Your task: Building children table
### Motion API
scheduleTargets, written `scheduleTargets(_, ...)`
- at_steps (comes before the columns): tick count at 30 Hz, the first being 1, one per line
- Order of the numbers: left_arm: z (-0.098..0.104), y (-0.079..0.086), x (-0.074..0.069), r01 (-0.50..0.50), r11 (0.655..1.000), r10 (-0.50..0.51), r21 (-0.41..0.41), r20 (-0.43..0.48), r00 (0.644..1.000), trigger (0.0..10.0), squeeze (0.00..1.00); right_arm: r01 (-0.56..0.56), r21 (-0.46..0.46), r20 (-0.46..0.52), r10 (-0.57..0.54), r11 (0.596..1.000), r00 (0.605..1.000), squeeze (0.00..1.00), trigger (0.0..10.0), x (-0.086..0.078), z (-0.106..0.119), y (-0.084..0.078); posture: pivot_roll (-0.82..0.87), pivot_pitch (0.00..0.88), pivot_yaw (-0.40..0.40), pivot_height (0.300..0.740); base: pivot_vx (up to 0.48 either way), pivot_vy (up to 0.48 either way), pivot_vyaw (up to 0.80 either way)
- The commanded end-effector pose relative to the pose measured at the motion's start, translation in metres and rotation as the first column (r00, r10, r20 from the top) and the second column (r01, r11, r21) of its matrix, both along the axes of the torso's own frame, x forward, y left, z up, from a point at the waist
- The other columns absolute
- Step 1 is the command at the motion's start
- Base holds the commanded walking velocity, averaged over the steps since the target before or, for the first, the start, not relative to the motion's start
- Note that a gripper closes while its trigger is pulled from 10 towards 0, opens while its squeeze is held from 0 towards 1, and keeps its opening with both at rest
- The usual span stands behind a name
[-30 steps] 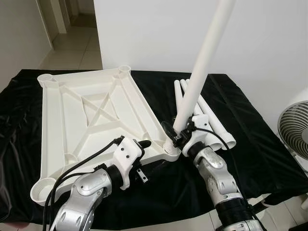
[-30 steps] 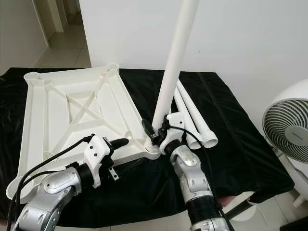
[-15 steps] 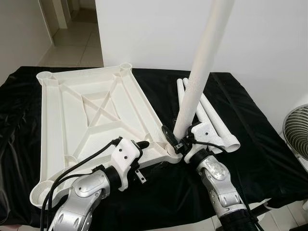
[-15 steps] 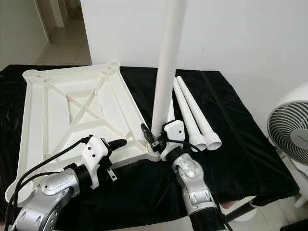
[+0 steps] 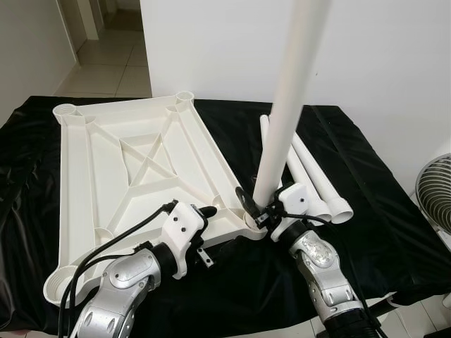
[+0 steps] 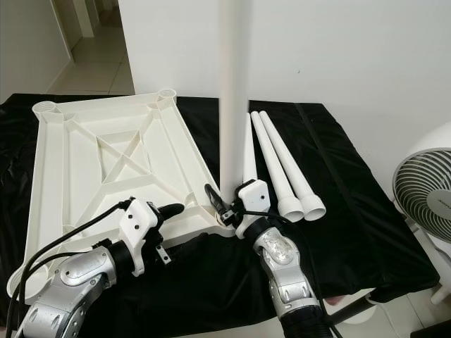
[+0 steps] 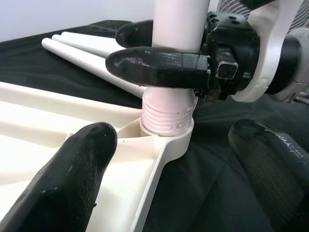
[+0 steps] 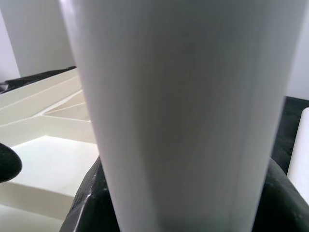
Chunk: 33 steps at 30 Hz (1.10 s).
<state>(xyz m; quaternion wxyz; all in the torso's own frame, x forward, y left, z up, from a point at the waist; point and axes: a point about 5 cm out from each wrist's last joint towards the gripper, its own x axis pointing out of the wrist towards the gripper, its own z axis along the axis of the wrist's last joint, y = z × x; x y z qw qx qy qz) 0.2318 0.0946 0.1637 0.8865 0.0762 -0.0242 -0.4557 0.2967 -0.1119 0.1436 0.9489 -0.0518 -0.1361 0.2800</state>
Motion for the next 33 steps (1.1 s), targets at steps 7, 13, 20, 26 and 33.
scheduleTargets(7, 0.004, 0.000, -0.001, -0.041, 0.999, 0.041, -0.009, 0.011, 0.999, 10.0, 0.00, 0.048, -0.134, -0.238, -0.079, 0.990, 0.968, 0.00, 10.0, 0.004, -0.049, -0.015, 0.07, 0.090, -0.025, 0.740, 0.000, 0.000, 0.00)
scheduleTargets(13, 0.004, 0.000, -0.001, -0.040, 0.999, 0.040, -0.011, 0.009, 0.999, 10.0, 0.00, 0.068, -0.151, -0.299, -0.111, 0.986, 0.948, 0.00, 10.0, 0.013, -0.054, -0.020, 0.07, 0.090, -0.031, 0.740, 0.000, 0.000, 0.00)
scheduleTargets(20, 0.004, 0.000, -0.002, -0.046, 0.999, 0.046, -0.013, 0.009, 0.999, 10.0, 0.00, 0.114, -0.091, -0.366, -0.140, 0.989, 0.920, 0.00, 10.0, 0.018, -0.058, -0.025, 0.07, 0.091, -0.036, 0.740, 0.000, 0.000, 0.00)
scheduleTargets(26, 0.004, 0.001, -0.003, -0.050, 0.999, 0.050, -0.013, 0.008, 0.999, 10.0, 0.00, 0.152, -0.013, -0.416, -0.143, 0.988, 0.898, 0.00, 10.0, 0.018, -0.063, -0.028, 0.08, 0.094, -0.035, 0.740, 0.000, 0.000, 0.00)
scheduleTargets(33, 0.004, 0.000, -0.005, -0.046, 0.999, 0.046, -0.012, 0.004, 0.999, 10.0, 0.00, 0.201, 0.049, -0.465, -0.156, 0.978, 0.871, 0.00, 10.0, 0.017, -0.067, -0.033, 0.08, 0.102, -0.033, 0.740, 0.000, 0.000, 0.00)
